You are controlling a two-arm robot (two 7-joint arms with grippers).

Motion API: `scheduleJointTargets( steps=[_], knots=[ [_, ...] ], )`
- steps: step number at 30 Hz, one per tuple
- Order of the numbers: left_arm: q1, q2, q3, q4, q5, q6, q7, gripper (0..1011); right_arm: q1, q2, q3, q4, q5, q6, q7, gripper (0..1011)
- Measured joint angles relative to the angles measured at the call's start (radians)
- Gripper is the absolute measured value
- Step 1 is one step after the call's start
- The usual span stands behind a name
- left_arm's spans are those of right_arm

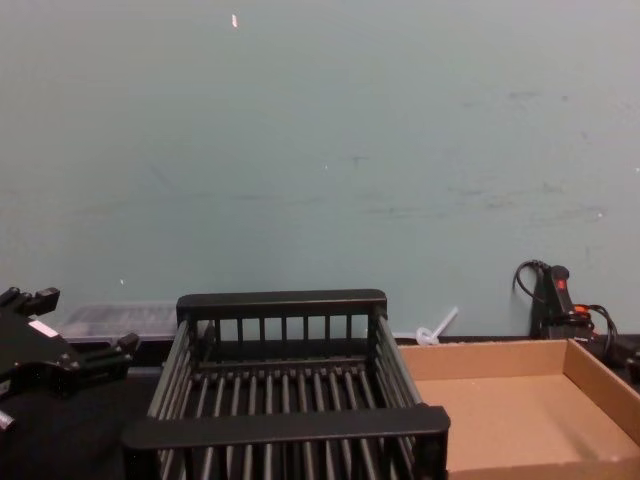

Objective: Pick up the white tape and place it into the black box , Pick up the silver tape and place it into the brown box.

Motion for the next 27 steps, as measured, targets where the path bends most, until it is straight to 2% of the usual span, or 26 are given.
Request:
scheduleJointTargets(
  steps=[27],
  knots=[
    [0.000,0.000,0.000,0.000,0.000,0.000,0.000,1001,0.000,0.000,0.000,0.000,0.000,0.000,0.000,1002]
  ],
)
